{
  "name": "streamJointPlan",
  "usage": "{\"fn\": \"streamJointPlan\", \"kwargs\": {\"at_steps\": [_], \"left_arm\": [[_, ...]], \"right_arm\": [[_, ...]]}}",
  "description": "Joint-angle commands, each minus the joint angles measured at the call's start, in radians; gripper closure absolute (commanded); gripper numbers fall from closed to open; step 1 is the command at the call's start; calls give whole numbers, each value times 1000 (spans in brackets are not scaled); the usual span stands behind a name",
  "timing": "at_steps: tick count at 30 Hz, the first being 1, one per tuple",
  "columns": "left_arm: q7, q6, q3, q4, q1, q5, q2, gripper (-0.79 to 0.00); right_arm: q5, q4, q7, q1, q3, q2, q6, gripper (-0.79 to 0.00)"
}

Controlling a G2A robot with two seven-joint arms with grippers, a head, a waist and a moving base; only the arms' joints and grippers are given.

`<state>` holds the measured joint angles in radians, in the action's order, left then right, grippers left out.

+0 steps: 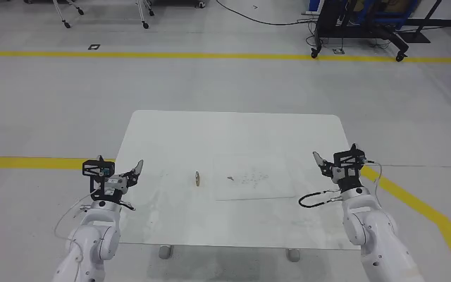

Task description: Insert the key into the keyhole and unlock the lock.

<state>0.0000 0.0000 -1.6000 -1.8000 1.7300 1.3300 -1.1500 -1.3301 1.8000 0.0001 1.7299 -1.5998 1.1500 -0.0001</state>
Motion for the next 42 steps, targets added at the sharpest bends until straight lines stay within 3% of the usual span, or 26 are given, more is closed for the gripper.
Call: {"fn": "streamJointPlan", "kwargs": {"at_steps": [1, 9, 22, 23, 26, 34, 35, 37, 39, 42], "left_arm": [[0, 0, 0, 0, 0, 0, 0, -785], [0, 0, 0, 0, 0, 0, 0, -785], [0, 0, 0, 0, 0, 0, 0, -785], [0, 0, 0, 0, 0, 0, 0, -785], [0, 0, 0, 0, 0, 0, 0, -785], [0, 0, 0, 0, 0, 0, 0, -785], [0, 0, 0, 0, 0, 0, 0, -785], [0, 0, 0, 0, 0, 0, 0, -785], [0, 0, 0, 0, 0, 0, 0, -785], [0, 0, 0, 0, 0, 0, 0, -785]], "right_arm": [[-16, 0, 20, -9, 12, -1, -29, -785], [-147, -56, 182, -171, 216, 3, -284, -785], [-159, -96, 225, -208, 255, 7, -292, -785], [-137, -130, 240, -237, 263, 8, -341, -785], [-103, -257, 270, -374, 322, 7, -614, -785], [-186, -485, 279, -643, 533, 33, -916, -785], [-174, -519, 273, -673, 556, 40, -945, -723], [-148, -593, 258, -736, 595, 53, -990, -511], [-136, -654, 253, -788, 643, 70, -1008, -409], [-115, -736, 236, -849, 706, 96, -1012, -502]]}}
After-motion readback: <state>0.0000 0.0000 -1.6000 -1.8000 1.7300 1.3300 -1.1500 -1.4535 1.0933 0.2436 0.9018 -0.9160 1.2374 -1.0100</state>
